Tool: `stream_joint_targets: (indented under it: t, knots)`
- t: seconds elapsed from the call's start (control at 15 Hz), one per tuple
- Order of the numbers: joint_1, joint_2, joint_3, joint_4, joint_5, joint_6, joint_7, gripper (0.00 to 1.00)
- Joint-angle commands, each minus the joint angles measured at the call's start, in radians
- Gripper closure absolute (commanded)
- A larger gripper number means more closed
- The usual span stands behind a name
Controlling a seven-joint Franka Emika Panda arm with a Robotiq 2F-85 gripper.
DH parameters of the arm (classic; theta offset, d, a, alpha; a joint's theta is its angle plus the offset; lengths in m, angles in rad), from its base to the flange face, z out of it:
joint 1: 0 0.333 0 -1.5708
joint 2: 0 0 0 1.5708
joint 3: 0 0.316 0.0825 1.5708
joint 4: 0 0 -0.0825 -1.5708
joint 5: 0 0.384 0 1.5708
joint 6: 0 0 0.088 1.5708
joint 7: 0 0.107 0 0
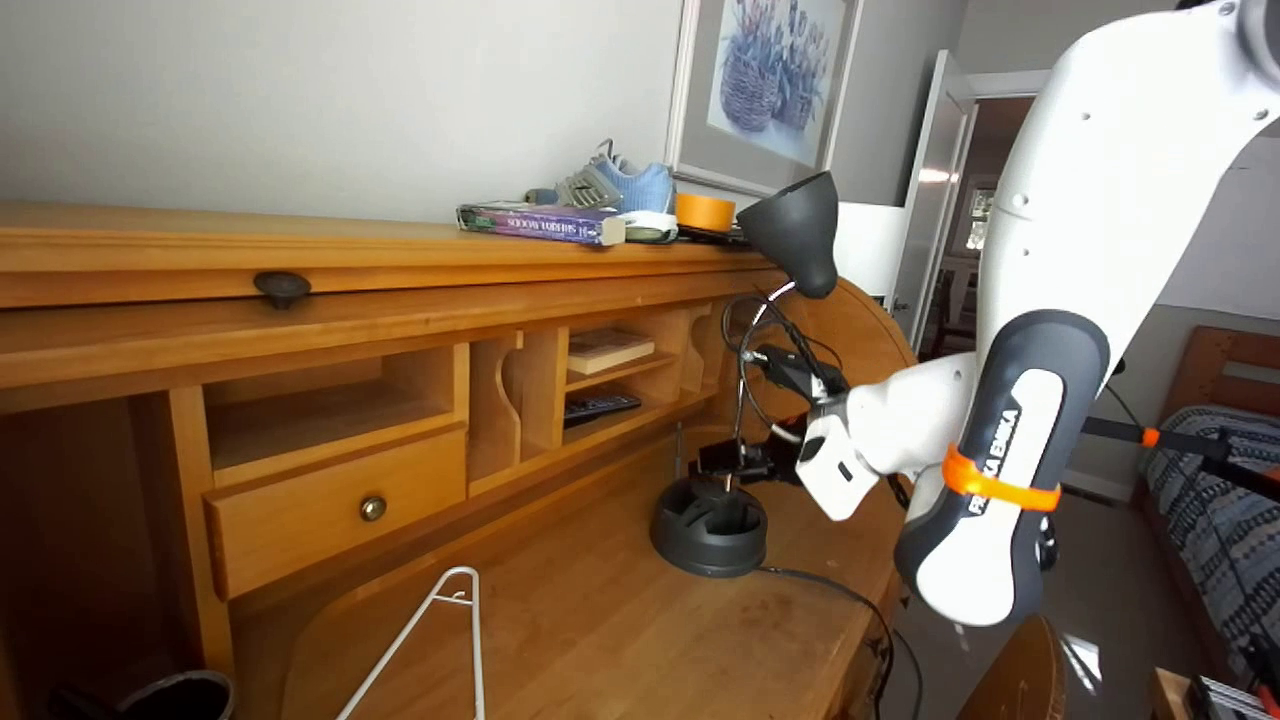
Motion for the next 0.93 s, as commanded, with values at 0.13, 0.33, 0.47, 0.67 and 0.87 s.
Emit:
stream_joint_targets:
  t: [0.13,0.33,0.47,0.67,0.87]
  knots:
    - [-0.089,0.053,0.188,0.003,0.137,0.075,-0.083,0.00]
    - [-0.092,0.080,0.213,0.010,0.167,0.093,-0.076,0.00]
    - [-0.112,0.075,0.218,0.014,0.154,0.080,-0.063,0.00]
    - [-0.179,0.079,0.253,0.028,0.094,0.060,-0.027,0.00]
    - [-0.255,0.081,0.289,0.045,0.015,0.055,0.027,0.00]
